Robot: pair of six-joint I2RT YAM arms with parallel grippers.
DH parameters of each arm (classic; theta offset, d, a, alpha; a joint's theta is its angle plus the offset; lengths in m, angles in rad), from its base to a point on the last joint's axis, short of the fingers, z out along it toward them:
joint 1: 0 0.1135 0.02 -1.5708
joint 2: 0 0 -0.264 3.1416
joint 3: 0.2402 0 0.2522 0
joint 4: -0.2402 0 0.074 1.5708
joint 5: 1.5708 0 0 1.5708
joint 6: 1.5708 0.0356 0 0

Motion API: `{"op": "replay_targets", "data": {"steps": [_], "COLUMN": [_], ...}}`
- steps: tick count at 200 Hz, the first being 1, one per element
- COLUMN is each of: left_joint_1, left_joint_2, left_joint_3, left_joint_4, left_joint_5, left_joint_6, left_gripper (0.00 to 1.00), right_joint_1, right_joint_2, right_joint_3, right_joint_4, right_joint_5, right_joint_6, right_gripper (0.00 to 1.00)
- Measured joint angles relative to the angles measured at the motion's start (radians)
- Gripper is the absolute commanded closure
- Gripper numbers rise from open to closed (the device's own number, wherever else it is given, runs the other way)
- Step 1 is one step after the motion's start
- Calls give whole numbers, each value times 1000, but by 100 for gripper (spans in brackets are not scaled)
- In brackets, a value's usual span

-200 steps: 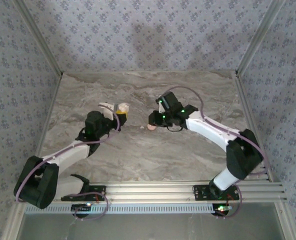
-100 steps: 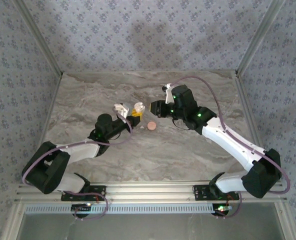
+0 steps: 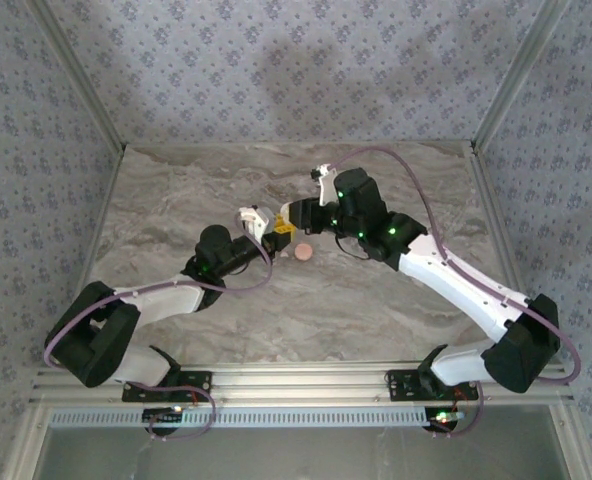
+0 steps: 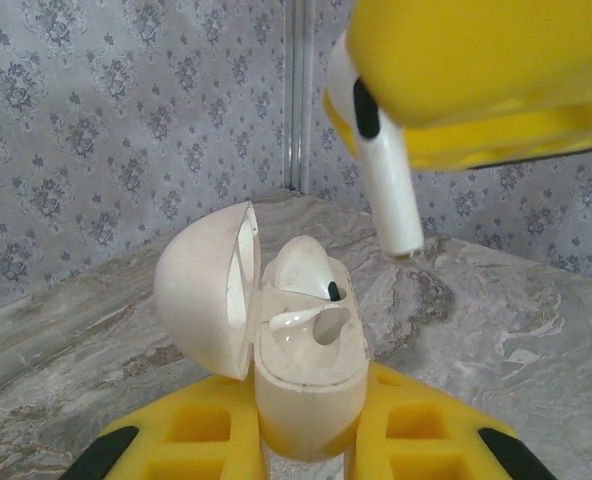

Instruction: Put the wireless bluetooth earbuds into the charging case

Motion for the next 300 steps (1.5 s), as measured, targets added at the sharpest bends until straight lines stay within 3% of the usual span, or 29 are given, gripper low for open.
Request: {"op": "replay_targets", "data": {"steps": [50,300], "left_joint_1": [0,0], "left_joint_2": [-12,-60], "left_joint_3": [1,3], "left_joint_4": [-2,-61], "left_joint_5": [0,-16], "left_joint_6": [5,17], "left_gripper": [85,85], "right_joint_1": [5,45], "right_joint_2": [2,30], "right_joint_3": [0,0], "right_joint_4": [-13,-4], "right_joint_5": [85,169], "right_joint_6": [-13,-15], "right_gripper": [77,77]}}
